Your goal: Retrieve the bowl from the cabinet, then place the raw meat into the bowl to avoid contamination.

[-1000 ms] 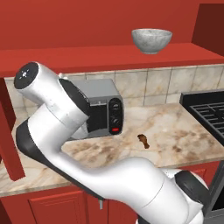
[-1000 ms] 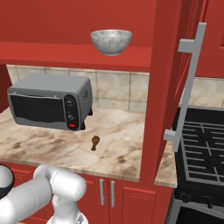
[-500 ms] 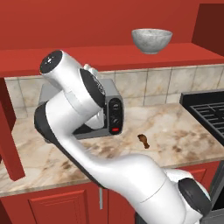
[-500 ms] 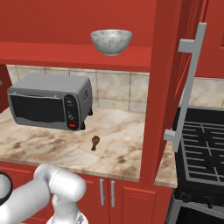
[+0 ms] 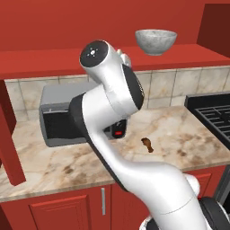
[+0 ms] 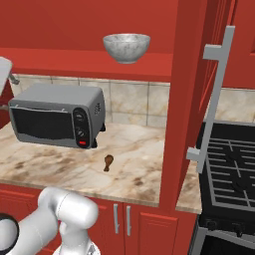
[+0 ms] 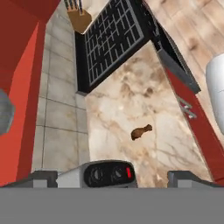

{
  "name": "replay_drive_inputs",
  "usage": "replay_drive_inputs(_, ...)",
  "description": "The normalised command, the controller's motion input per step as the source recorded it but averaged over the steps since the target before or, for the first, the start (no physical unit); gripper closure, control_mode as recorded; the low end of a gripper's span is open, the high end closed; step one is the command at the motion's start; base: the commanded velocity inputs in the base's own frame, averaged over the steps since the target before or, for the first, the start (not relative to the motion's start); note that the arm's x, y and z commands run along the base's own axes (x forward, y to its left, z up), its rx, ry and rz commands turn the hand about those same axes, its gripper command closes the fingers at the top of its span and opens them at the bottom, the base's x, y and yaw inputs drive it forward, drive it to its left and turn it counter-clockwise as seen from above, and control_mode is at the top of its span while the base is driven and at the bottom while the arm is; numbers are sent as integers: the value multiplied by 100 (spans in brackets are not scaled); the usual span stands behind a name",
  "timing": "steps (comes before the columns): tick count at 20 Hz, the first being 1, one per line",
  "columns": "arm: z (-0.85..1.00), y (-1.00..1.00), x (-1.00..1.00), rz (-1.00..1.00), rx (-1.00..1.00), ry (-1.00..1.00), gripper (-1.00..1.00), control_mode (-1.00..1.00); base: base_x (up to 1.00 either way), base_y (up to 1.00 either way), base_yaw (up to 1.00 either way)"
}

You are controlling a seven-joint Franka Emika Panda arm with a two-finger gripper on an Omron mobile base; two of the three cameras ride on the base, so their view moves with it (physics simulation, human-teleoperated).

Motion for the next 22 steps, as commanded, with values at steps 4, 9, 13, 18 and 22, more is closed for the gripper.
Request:
replay_drive_inputs(4, 35, -39, -1, -7, -14, -29, -100, -100, 0, 0, 0)
replay_drive_inputs(9, 41, -33, 0, -13, -6, -19, -100, -100, 0, 0, 0)
replay_drive_inputs(13, 40, -28, 1, -13, 0, -9, -100, -100, 0, 0, 0)
replay_drive_inputs(18, 2, -33, 36, -16, 7, 2, -100, -100, 0, 0, 0)
replay_drive_inputs(22, 0, -30, 48, -16, 10, 5, -100, -100, 0, 0, 0)
